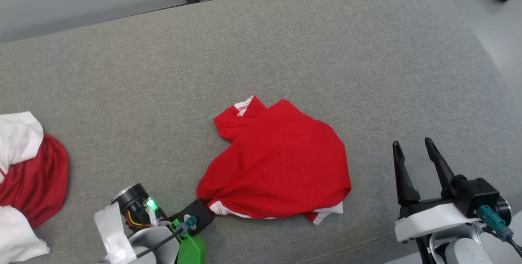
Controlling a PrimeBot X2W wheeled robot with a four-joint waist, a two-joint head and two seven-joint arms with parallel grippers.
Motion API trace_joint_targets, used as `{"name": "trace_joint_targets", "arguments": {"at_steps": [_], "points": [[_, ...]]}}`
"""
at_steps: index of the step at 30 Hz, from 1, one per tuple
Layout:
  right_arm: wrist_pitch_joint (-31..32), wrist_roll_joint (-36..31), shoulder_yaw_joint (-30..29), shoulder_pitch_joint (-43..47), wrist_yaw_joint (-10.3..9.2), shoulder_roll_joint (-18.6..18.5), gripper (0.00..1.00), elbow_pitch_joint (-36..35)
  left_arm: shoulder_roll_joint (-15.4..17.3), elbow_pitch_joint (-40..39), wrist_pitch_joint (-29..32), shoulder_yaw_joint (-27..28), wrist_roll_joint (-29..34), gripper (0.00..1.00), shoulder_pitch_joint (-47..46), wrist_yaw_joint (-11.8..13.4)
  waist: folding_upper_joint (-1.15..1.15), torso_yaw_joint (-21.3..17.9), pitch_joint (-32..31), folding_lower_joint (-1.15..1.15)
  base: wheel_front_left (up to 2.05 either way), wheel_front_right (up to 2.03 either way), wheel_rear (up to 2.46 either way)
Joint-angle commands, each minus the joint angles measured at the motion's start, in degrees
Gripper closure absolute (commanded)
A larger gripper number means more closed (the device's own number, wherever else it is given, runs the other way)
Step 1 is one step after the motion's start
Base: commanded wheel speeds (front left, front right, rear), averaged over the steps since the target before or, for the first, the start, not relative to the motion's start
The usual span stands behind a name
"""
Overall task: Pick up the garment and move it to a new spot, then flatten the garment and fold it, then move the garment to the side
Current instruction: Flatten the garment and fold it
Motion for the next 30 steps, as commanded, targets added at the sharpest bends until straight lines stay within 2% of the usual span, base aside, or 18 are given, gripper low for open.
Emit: {"name": "trace_joint_targets", "arguments": {"at_steps": [1,4,8,9,10,11,12,13,18,24,30], "points": [[-0.19,-0.48,-0.13,0.23,-0.1,-0.01,0.0,0.07,1.41,0.82,-0.07,0.8,-0.94,1.0,1.49,1.31,0.06,2.59,-0.09,0.0,0.0,0.0,0.0],[-0.19,-1.07,-0.21,0.18,-0.09,-0.01,0.0,0.07,2.84,1.34,0.02,2.28,-2.27,1.0,3.02,3.32,0.06,4.27,0.18,0.0,0.0,0.0,0.0],[-0.19,-1.71,-0.35,0.18,-0.1,-0.01,0.0,0.2,3.23,0.94,-0.97,3.56,-4.38,1.0,4.57,4.67,0.06,6.15,0.36,0.0,0.0,0.0,0.0],[-0.19,-1.84,-0.34,0.15,-0.1,-0.02,0.0,0.22,2.99,0.79,-1.33,3.93,-4.76,0.92,4.86,5.07,0.06,6.5,0.39,0.0,0.0,0.0,0.0],[-0.19,-1.94,-0.39,0.06,-0.1,-0.02,0.0,0.25,2.67,0.65,-1.95,4.23,-5.05,0.73,5.17,5.29,0.06,6.8,0.38,0.0,0.0,0.0,0.0],[-0.19,-2.03,-0.37,-0.06,-0.1,-0.01,0.0,0.29,2.21,0.44,-2.57,4.5,-5.77,0.47,5.53,5.34,0.06,7.05,0.35,0.0,0.0,0.0,0.0],[-0.19,-2.11,-0.31,-0.19,-0.1,-0.01,0.0,0.31,1.87,0.31,-3.04,4.79,-6.49,0.11,5.84,5.36,0.06,7.25,0.29,0.0,0.0,0.0,0.0],[-0.19,-2.23,-0.22,-0.25,-0.1,-0.02,0.0,0.37,1.76,0.34,-3.35,5.02,-6.91,0.0,6.07,5.54,0.06,7.38,0.19,0.0,0.0,0.0,0.0],[-0.19,-2.46,-0.27,-0.13,-0.1,-0.01,0.0,0.7,1.73,-0.11,-4.51,5.68,-8.44,0.0,7.67,6.2,0.06,7.6,-0.52,0.0,0.0,0.0,0.0],[-0.19,-2.42,-0.54,0.74,-0.1,-0.01,0.0,0.72,4.19,-1.9,-4.15,7.23,-10.79,0.0,9.76,7.66,0.06,7.32,-1.18,0.0,0.0,0.0,0.0],[-0.19,-2.12,-0.68,0.89,-0.1,-0.01,0.0,0.53,9.43,-7.66,3.6,8.43,-14.35,0.0,12.79,10.54,0.06,6.32,-1.69,0.0,0.0,0.0,0.0]]}}
